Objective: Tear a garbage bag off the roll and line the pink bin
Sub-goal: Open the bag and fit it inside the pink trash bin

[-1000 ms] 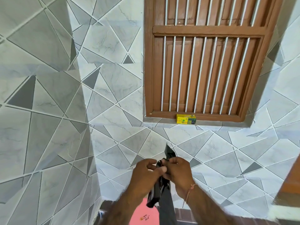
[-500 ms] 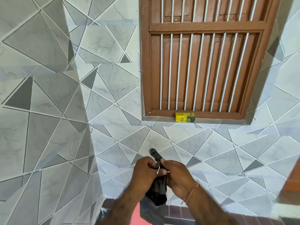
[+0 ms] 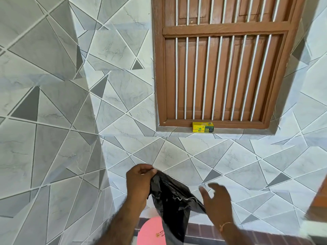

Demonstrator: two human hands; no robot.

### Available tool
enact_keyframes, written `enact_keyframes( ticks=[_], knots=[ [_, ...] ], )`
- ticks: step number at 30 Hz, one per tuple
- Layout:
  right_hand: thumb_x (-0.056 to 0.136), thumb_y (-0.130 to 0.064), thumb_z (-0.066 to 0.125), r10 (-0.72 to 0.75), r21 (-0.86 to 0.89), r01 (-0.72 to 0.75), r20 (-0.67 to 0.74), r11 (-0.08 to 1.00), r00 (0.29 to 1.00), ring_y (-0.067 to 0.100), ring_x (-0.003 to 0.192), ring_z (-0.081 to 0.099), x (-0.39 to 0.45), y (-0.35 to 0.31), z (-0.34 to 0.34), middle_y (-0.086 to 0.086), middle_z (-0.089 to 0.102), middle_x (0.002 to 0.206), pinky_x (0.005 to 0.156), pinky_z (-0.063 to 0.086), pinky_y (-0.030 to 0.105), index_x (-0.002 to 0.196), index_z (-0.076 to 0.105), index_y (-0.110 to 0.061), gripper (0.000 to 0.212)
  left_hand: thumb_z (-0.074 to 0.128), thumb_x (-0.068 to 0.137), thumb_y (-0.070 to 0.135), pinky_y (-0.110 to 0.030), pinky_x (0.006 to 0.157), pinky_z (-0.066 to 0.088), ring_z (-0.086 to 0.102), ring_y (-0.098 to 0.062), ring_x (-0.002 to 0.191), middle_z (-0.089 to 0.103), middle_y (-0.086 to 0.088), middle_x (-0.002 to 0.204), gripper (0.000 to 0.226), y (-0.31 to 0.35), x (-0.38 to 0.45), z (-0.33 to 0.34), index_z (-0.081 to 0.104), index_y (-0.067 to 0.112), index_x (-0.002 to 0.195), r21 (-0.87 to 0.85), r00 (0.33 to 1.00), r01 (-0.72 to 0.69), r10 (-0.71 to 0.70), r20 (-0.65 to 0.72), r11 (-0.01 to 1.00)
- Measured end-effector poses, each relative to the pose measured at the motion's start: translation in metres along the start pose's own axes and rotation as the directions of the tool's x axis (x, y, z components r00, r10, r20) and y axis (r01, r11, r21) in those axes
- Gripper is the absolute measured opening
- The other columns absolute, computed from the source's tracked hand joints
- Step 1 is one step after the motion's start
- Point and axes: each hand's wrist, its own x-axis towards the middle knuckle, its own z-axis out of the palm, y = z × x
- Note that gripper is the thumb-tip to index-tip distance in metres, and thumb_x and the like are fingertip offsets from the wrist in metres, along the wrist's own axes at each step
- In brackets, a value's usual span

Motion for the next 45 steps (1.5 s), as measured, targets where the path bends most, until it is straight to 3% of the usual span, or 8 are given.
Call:
enact_keyframes(
  ticks=[8, 11, 14, 19, 25, 30, 37, 45],
  knots=[
    [0.079, -0.011, 0.064, -0.359, 0.042, 0.367, 0.345, 0.929, 0.867, 0.013, 0.077, 0.062, 0.02, -0.08, -0.007, -0.006, 0.068, 0.077, 0.07, 0.045, 0.021, 0.078, 0.071, -0.025, 0.016, 0.073, 0.073, -0.005, -0.021, 0.065, 0.054, 0.065, -0.013, 0.076, 0.071, -0.007, 0.1, 0.028, 0.023, 0.002, 0.0, 0.069, 0.014, 0.094, 0.413, 0.865, -0.296, 0.058, 0.498, 0.861],
    [0.081, -0.005, 0.061, -0.366, -0.076, 0.421, 0.371, 0.904, 0.854, 0.015, 0.077, 0.061, 0.035, -0.074, -0.02, -0.001, 0.07, 0.077, 0.068, 0.041, 0.02, 0.08, 0.074, -0.013, 0.016, 0.067, 0.08, 0.0, -0.031, 0.077, 0.057, 0.065, -0.021, 0.094, 0.066, -0.005, 0.113, 0.034, 0.015, 0.025, -0.033, 0.064, 0.024, 0.103, 0.727, 0.737, -0.596, -0.126, 0.664, 0.342],
    [0.085, -0.006, 0.062, -0.242, -0.064, 0.306, 0.47, 0.95, 0.849, 0.013, 0.061, 0.05, 0.044, -0.071, -0.035, -0.005, 0.054, 0.06, 0.061, 0.035, 0.024, 0.064, 0.066, -0.016, 0.024, 0.05, 0.085, 0.003, -0.035, 0.092, 0.049, 0.059, -0.028, 0.111, 0.062, -0.007, 0.117, 0.034, 0.018, 0.051, -0.056, 0.062, 0.021, 0.111, 0.818, 0.819, -0.573, 0.056, 0.571, 0.042],
    [0.091, 0.003, 0.049, -0.047, 0.434, -0.267, 0.589, 0.861, 0.807, 0.013, 0.051, 0.057, 0.022, -0.08, -0.025, 0.008, 0.062, 0.063, 0.046, 0.047, 0.02, 0.08, 0.069, -0.002, 0.024, 0.052, 0.093, 0.029, -0.041, 0.074, 0.053, 0.066, -0.035, 0.085, 0.069, -0.012, 0.083, 0.021, 0.039, 0.024, -0.034, 0.063, 0.015, 0.083, 0.809, 0.78, -0.512, 0.55, 0.298, 0.289],
    [0.087, -0.001, 0.059, 0.139, 0.466, -0.334, 0.404, 0.82, 0.904, 0.017, 0.045, 0.051, 0.012, -0.082, 0.003, 0.009, 0.056, 0.054, 0.043, 0.044, 0.022, 0.066, 0.061, -0.002, 0.02, 0.038, 0.089, 0.063, -0.031, 0.055, 0.041, 0.054, -0.017, 0.058, 0.05, 0.0, 0.053, 0.055, -0.009, -0.08, 0.005, 0.044, 0.02, 0.055, 0.625, 0.86, -0.507, 0.395, 0.322, 0.594],
    [0.069, -0.016, 0.081, 0.15, 0.5, -0.364, 0.418, 0.786, 0.896, 0.021, 0.057, 0.049, 0.008, -0.078, 0.009, 0.013, 0.05, 0.059, 0.062, 0.046, 0.035, 0.053, 0.05, -0.015, 0.035, 0.038, 0.097, 0.045, -0.034, 0.083, 0.051, 0.064, -0.022, 0.092, 0.07, 0.001, 0.099, 0.036, -0.028, -0.06, 0.007, 0.064, 0.022, 0.095, 0.663, 0.934, -0.348, 0.187, 0.304, 0.663],
    [0.081, -0.004, 0.072, -0.002, 0.579, -0.524, 0.672, 0.624, 0.74, 0.023, 0.051, 0.063, 0.002, -0.072, 0.002, 0.02, 0.065, 0.067, 0.048, 0.055, 0.028, 0.074, 0.06, 0.002, 0.015, 0.063, 0.09, 0.008, -0.027, 0.062, 0.052, 0.062, -0.02, 0.068, 0.067, -0.015, 0.083, 0.014, -0.018, -0.022, 0.002, 0.068, -0.006, 0.093, 0.222, 0.871, 0.124, -0.213, 0.443, 0.967],
    [0.081, -0.005, 0.071, 0.283, 0.594, -0.498, 0.421, 0.632, 0.862, 0.024, 0.063, 0.057, 0.032, -0.009, -0.018, 0.018, 0.058, 0.079, 0.049, 0.053, 0.026, 0.081, 0.062, 0.0, 0.011, 0.061, 0.088, 0.008, -0.036, 0.088, 0.054, 0.068, -0.032, 0.098, 0.072, -0.019, 0.109, 0.015, -0.029, 0.03, -0.042, 0.074, 0.016, 0.085, 0.122, 0.958, 0.286, -0.286, -0.015, 0.951]
  ],
)
